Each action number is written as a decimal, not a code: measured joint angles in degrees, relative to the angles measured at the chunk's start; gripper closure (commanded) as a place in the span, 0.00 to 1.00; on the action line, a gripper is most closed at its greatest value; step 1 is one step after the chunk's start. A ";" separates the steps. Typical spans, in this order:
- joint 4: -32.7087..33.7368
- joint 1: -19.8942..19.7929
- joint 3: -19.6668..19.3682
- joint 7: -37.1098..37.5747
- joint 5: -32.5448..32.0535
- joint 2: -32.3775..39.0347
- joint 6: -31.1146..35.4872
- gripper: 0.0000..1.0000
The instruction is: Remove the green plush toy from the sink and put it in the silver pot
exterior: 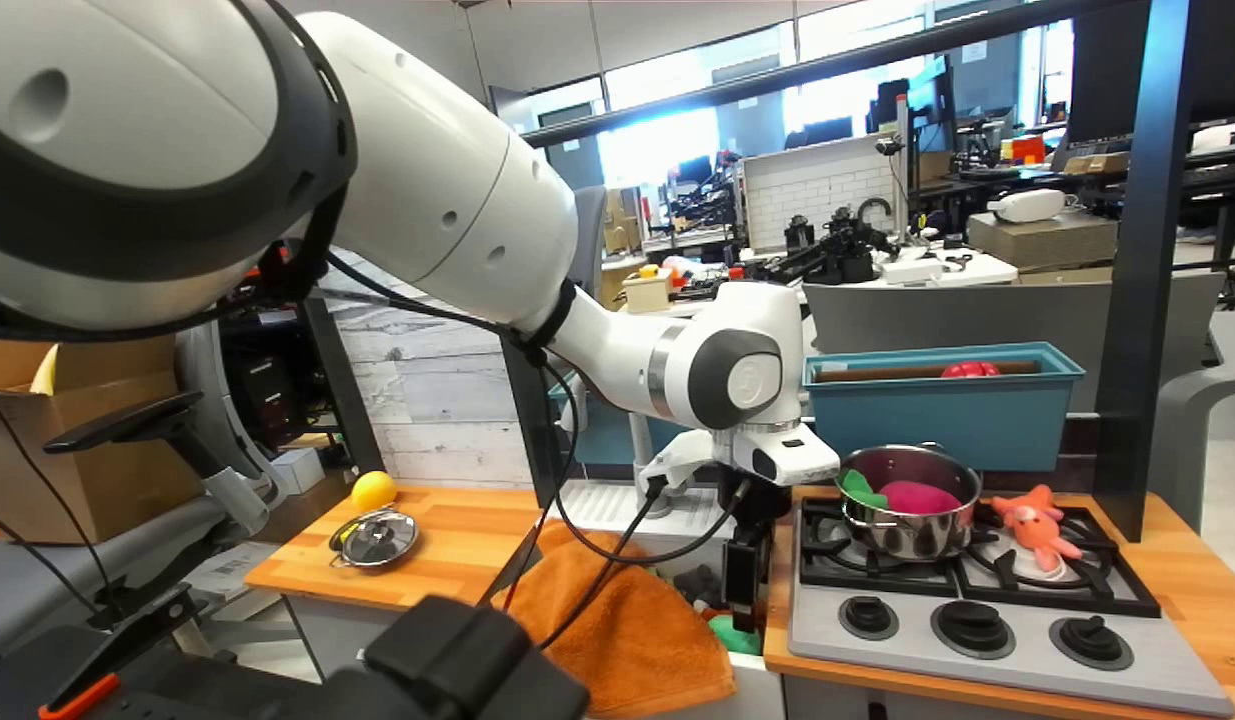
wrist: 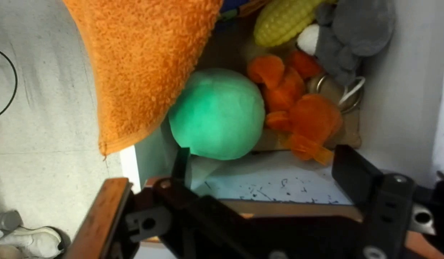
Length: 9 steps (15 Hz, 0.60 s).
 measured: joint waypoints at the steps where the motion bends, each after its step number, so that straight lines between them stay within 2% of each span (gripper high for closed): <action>1: -0.22 0.03 0.26 -0.05 -0.04 0.01 0.00 0.00; 9: -0.48 0.33 1.01 -0.18 -0.05 -0.04 -0.15 0.00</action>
